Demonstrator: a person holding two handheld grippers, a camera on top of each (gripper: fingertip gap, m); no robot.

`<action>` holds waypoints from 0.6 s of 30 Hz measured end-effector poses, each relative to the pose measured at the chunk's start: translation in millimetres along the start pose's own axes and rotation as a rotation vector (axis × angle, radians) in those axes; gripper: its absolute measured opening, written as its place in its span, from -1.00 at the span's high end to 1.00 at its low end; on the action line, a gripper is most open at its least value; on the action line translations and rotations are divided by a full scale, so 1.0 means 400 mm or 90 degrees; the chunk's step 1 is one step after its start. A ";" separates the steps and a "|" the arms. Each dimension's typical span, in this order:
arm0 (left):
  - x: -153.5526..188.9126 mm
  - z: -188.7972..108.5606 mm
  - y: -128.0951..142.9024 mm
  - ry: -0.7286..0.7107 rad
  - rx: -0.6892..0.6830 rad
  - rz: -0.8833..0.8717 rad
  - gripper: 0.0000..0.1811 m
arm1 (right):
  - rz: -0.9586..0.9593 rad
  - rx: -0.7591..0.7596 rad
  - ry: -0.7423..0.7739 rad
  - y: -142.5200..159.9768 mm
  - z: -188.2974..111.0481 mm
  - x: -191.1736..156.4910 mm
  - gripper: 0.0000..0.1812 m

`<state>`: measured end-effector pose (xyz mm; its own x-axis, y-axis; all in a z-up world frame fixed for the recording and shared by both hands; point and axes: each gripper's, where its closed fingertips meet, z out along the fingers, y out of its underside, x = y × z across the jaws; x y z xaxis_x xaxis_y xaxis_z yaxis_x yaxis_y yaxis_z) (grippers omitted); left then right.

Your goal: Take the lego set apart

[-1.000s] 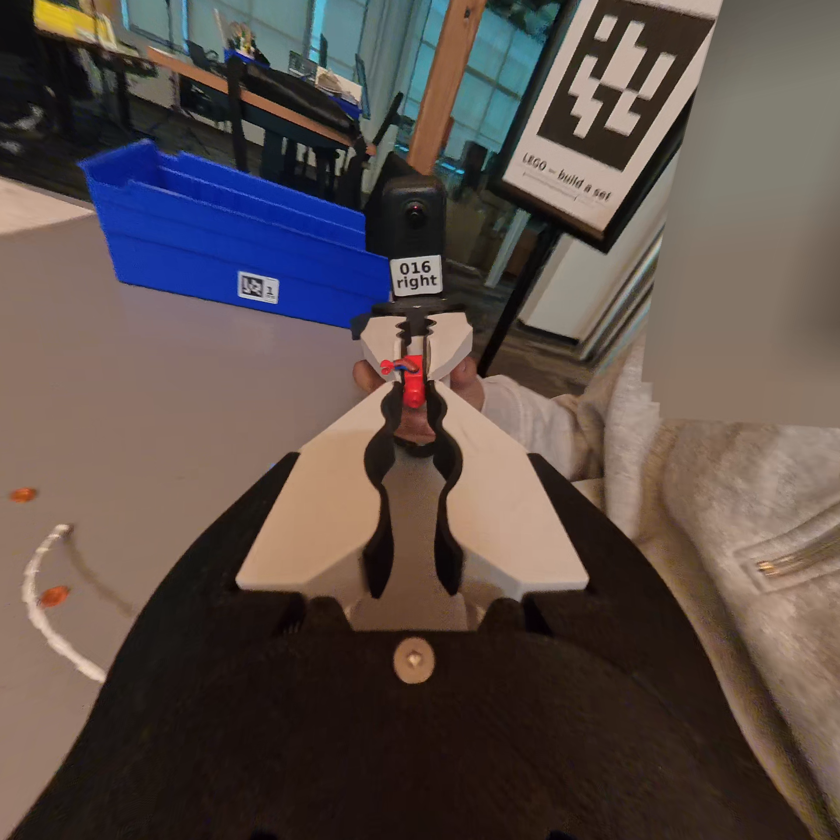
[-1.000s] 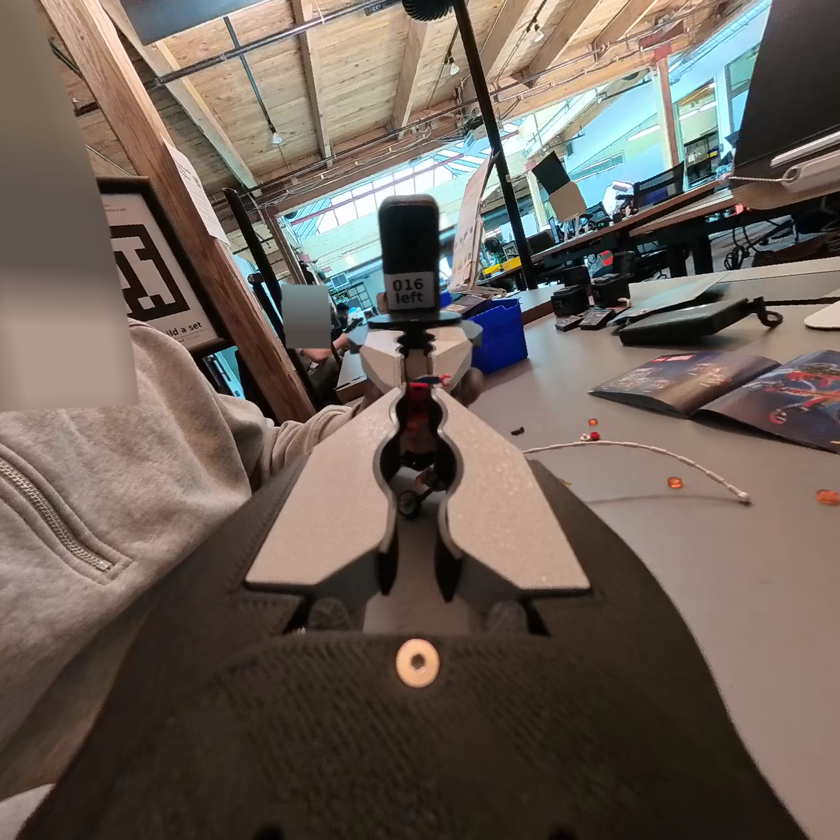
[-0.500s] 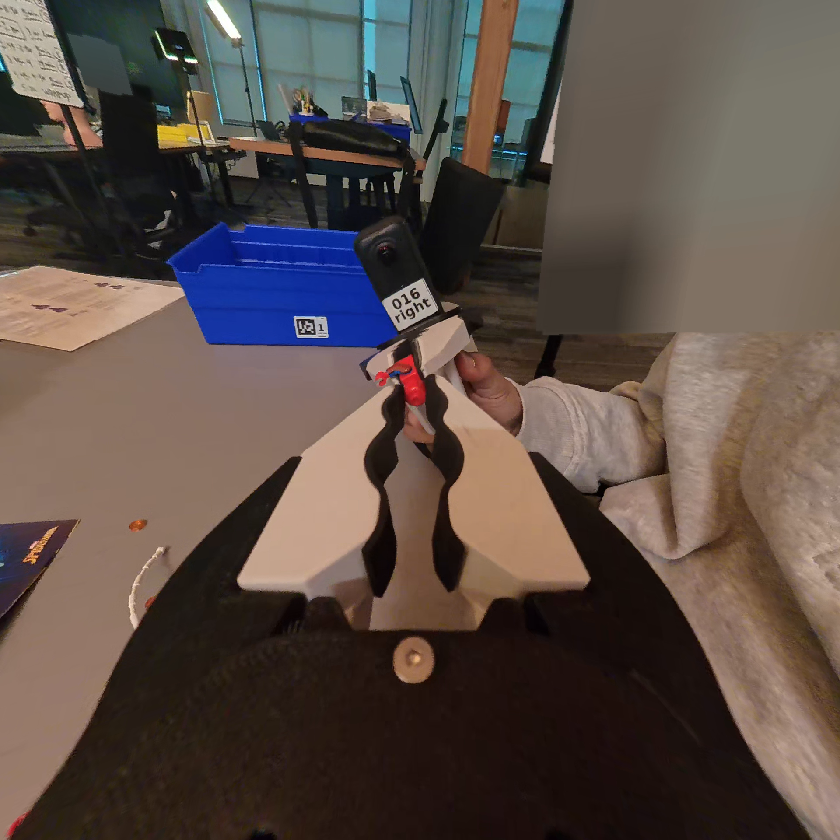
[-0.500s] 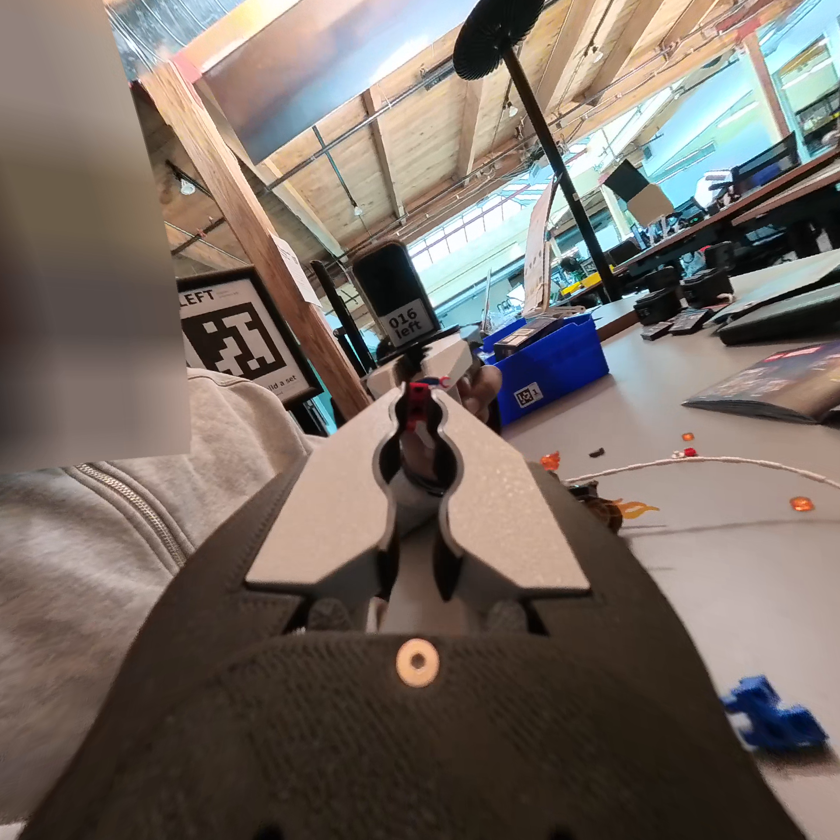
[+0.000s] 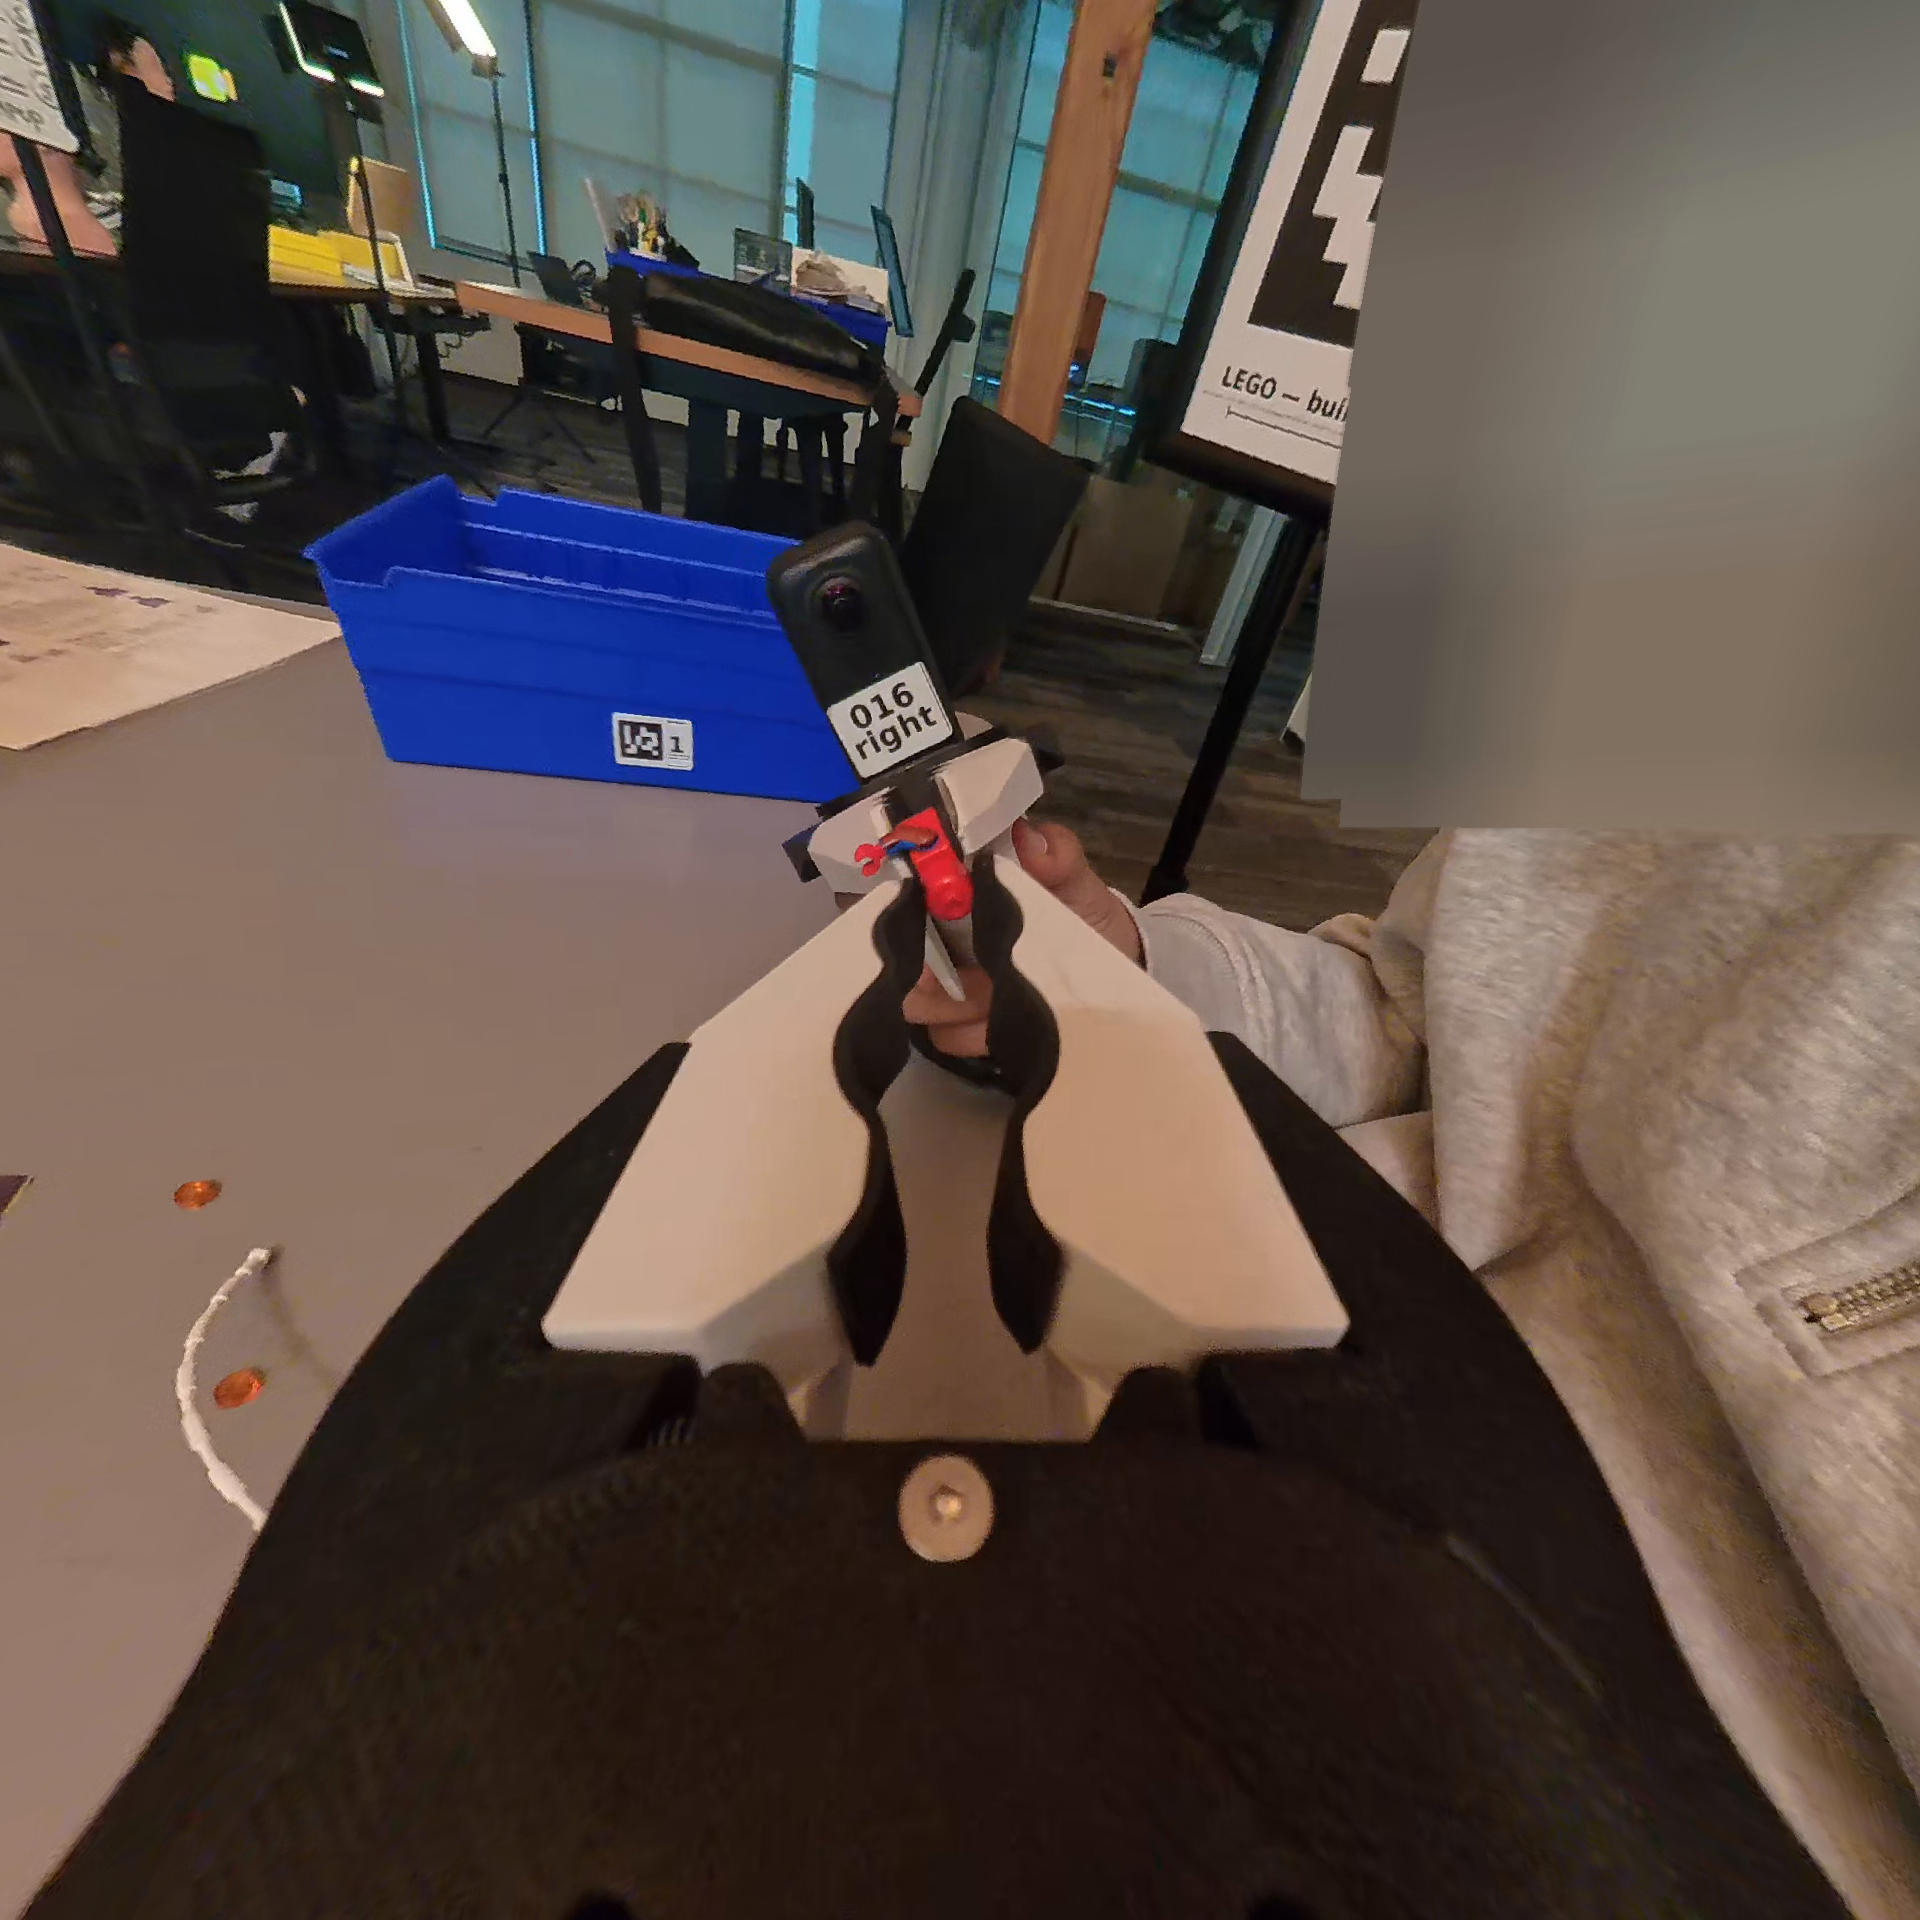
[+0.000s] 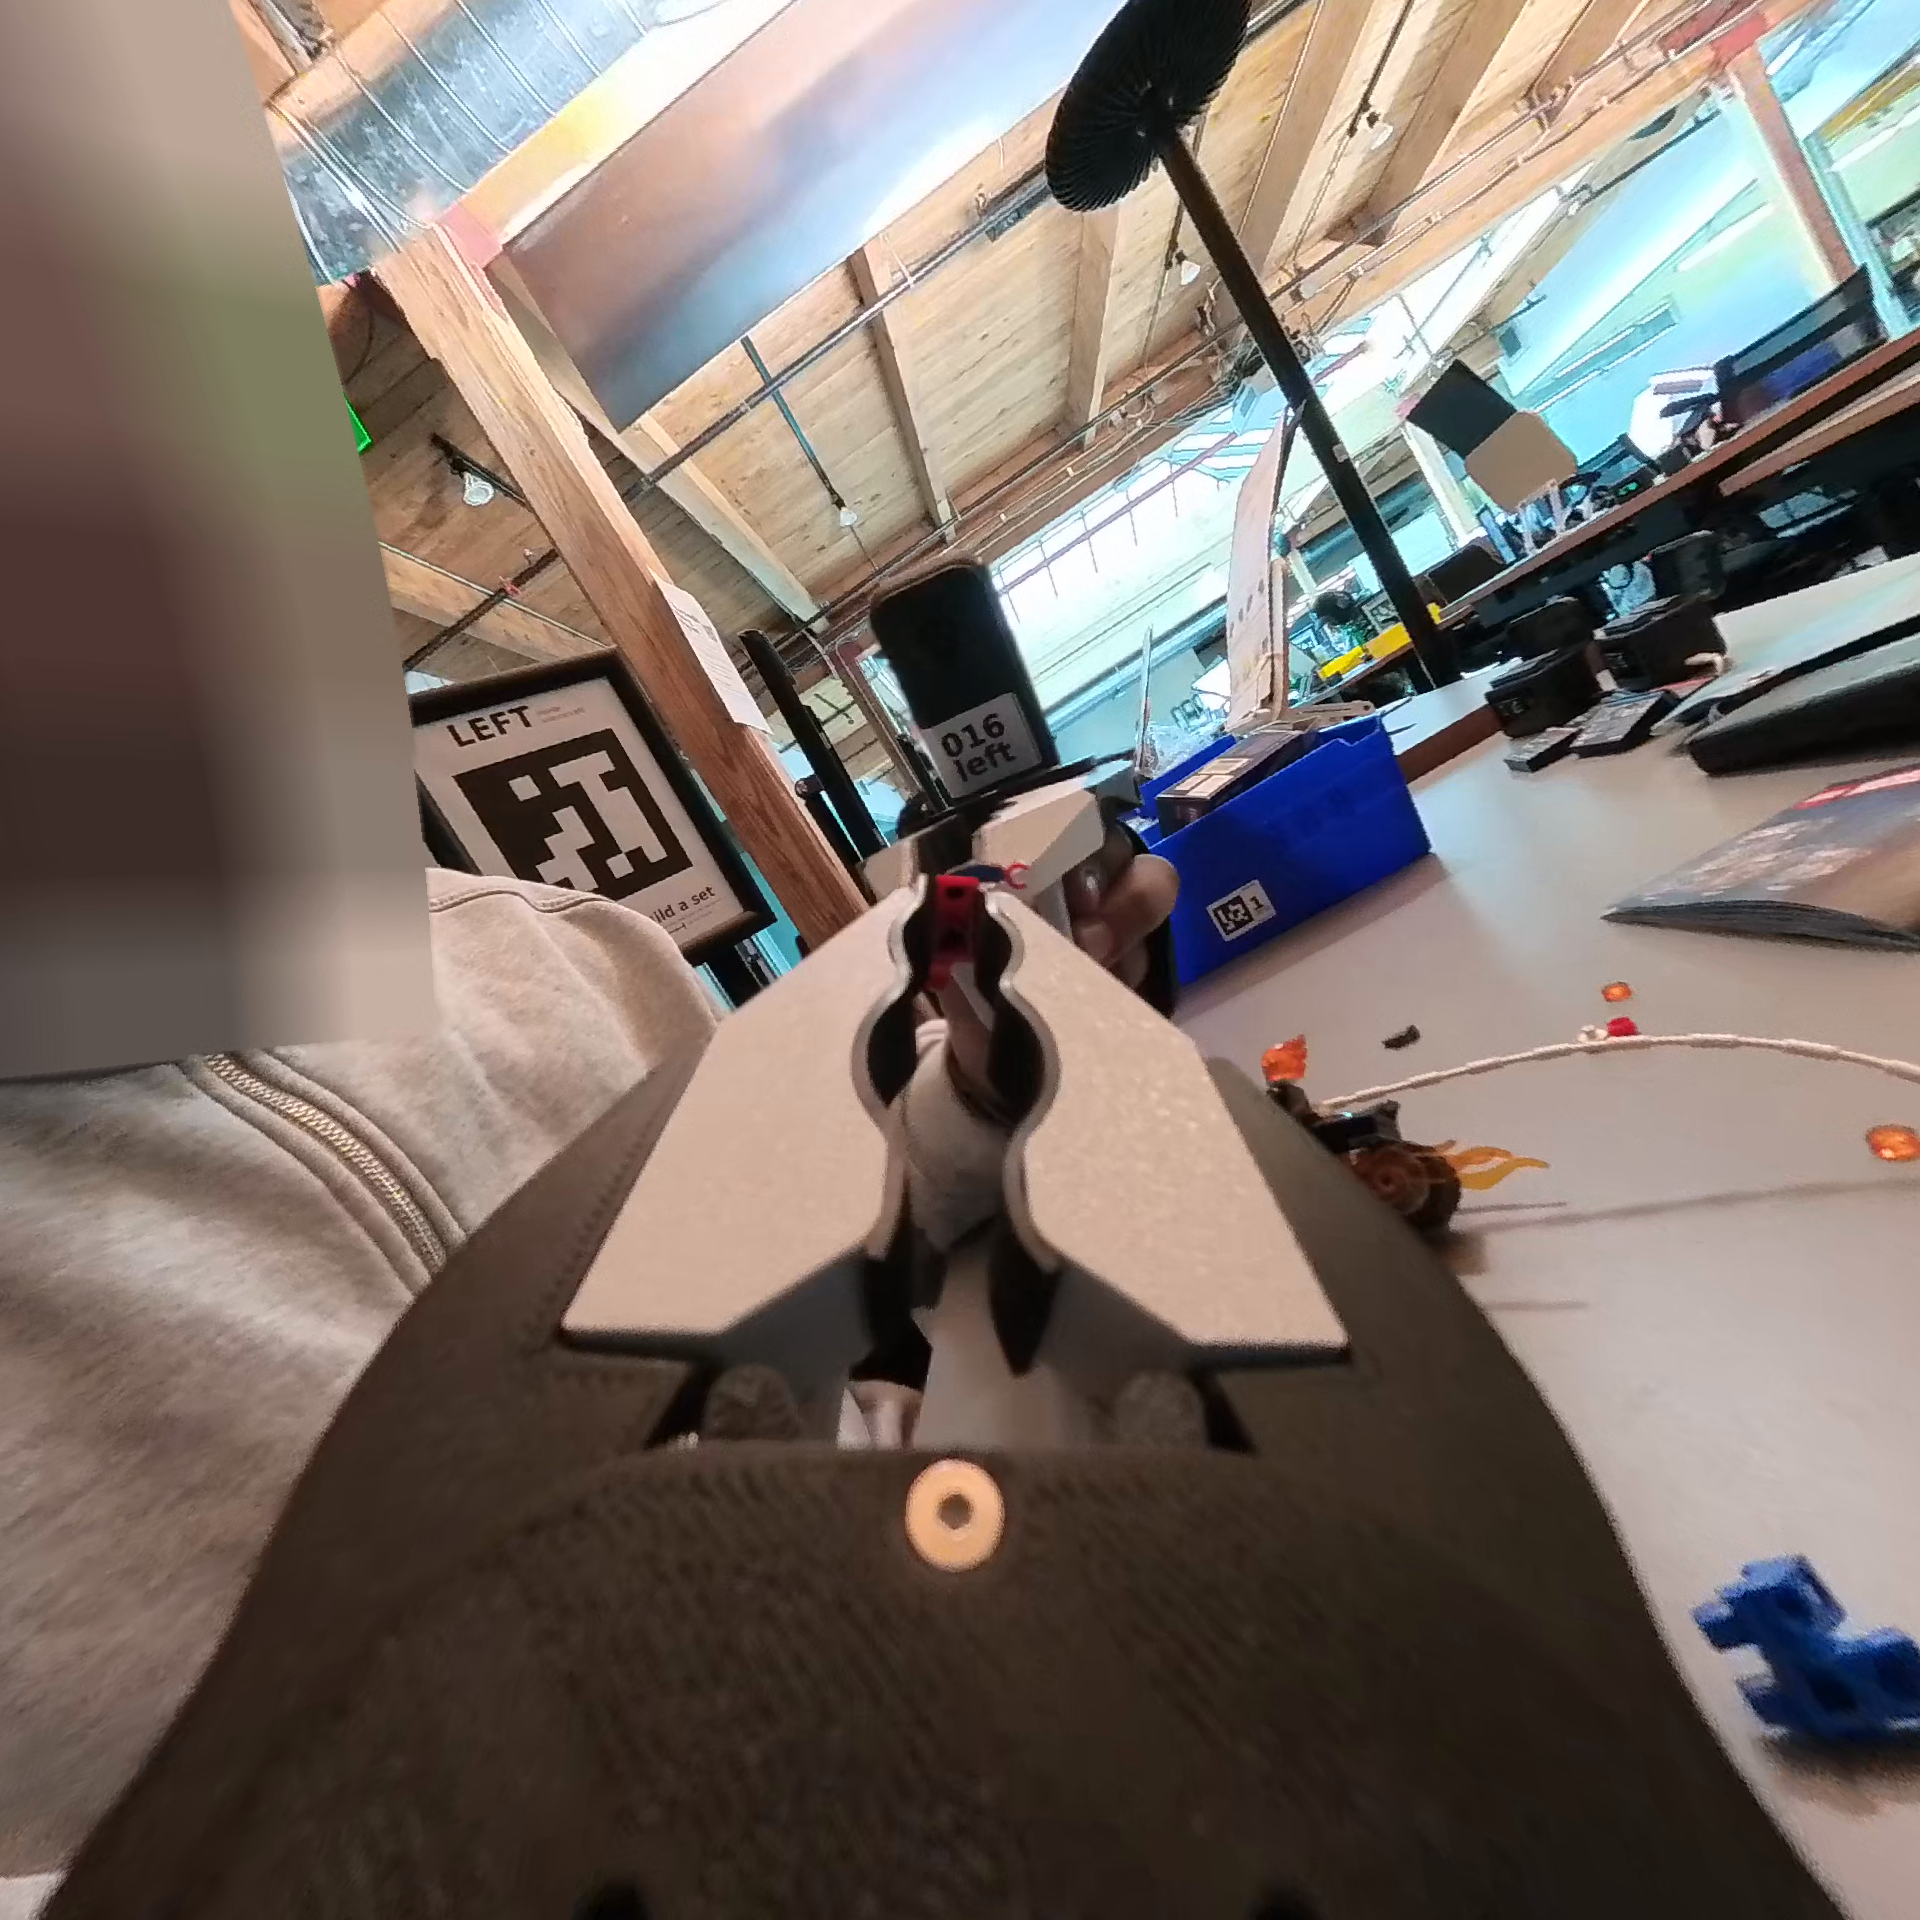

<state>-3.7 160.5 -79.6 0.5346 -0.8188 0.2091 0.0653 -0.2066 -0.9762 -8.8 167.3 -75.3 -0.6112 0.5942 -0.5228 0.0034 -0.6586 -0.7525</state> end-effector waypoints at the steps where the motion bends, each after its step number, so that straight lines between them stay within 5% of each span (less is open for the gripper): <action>1: 0.001 -0.002 -0.003 0.010 0.006 -0.015 0.91 | 0.001 0.004 -0.001 -0.002 -0.001 -0.001 0.96; 2: 0.002 -0.022 -0.024 0.025 0.044 -0.025 1.00 | 0.007 0.040 -0.005 -0.025 -0.017 -0.004 0.94; 4: -0.034 -0.128 -0.107 0.047 0.166 -0.110 1.00 | 0.031 0.227 0.009 -0.156 -0.172 0.012 0.96; 5: -0.083 -0.153 -0.094 -0.021 0.147 -0.076 1.00 | -0.003 0.257 0.047 -0.189 -0.227 0.015 0.97; 10: -0.105 -0.076 -0.006 -0.122 -0.004 0.058 1.00 | -0.056 0.058 0.128 -0.074 -0.101 0.053 0.94; 13: -0.119 -0.022 0.086 -0.198 -0.150 0.188 0.60 | -0.094 -0.016 0.184 -0.024 -0.073 0.082 0.94; 18: -0.111 0.016 0.127 -0.267 -0.233 0.327 0.65 | -0.136 -0.103 0.231 0.039 -0.039 0.109 0.94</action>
<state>-18.6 189.9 -138.7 0.7031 -0.6030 -0.3769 -0.5225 -0.0785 -0.8490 -23.1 190.2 -116.2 -0.2944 0.8519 -0.4332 0.0489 -0.4393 -0.8970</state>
